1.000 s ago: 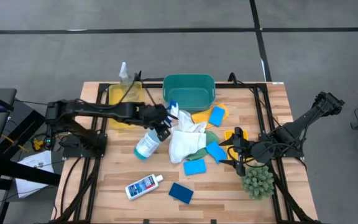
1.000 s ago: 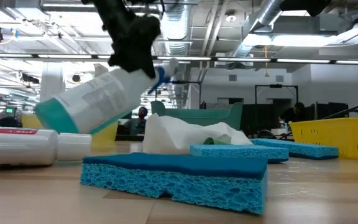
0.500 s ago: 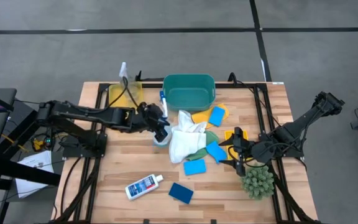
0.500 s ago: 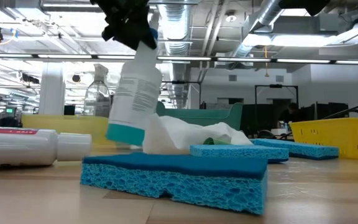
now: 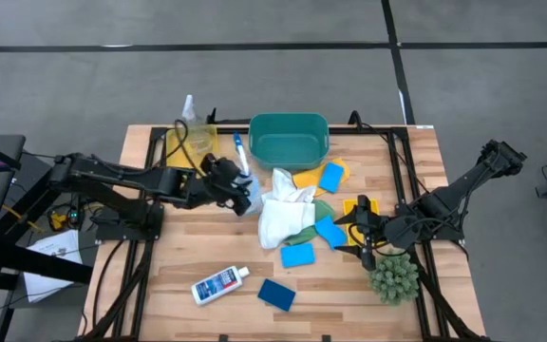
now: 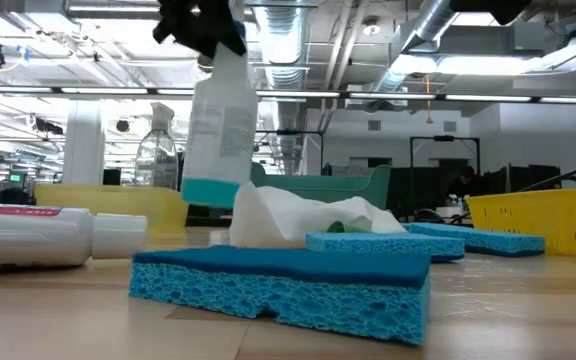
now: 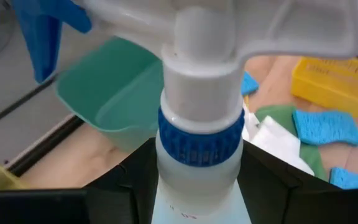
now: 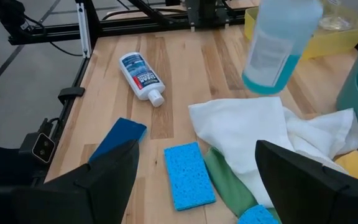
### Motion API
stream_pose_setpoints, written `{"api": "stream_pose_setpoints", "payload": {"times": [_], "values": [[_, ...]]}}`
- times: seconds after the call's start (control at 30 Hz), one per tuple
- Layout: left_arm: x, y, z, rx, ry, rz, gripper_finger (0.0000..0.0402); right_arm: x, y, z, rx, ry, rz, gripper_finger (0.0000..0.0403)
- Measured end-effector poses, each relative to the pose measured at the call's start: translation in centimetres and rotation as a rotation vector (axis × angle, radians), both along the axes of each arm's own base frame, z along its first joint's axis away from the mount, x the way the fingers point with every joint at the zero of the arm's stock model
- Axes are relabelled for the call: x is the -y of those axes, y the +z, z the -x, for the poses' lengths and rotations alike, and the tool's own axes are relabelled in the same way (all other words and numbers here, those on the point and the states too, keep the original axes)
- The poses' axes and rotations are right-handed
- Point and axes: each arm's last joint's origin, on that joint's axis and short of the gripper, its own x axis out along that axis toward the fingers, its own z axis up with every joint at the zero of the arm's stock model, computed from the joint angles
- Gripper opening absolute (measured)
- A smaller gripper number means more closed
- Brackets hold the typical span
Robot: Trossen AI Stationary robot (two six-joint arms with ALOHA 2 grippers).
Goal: Pick & Place Kitchen Items
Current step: Put the blue spray bottle into the left yellow bin
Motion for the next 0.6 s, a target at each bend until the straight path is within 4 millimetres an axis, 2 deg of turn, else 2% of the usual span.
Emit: {"api": "stream_pose_setpoints", "payload": {"times": [0.23, 0.43, 0.6], "values": [[0.3, 2.4, 3.8, 0.075, 0.078, -0.036, 0.0171, 0.0, 0.0, 0.0, 0.002, 0.0, -0.001, 0.0311], [-0.4, 3.5, 7.3, 0.092, 0.194, -0.087, 0.0171, 0.0, 0.1, 0.0, 0.006, 0.0, -0.004, 0.0311], [-1.2, 4.0, 9.4, 0.104, 0.27, -0.109, 0.0171, 0.0, 0.1, -0.1, 0.012, -0.001, -0.008, 0.0311]]}}
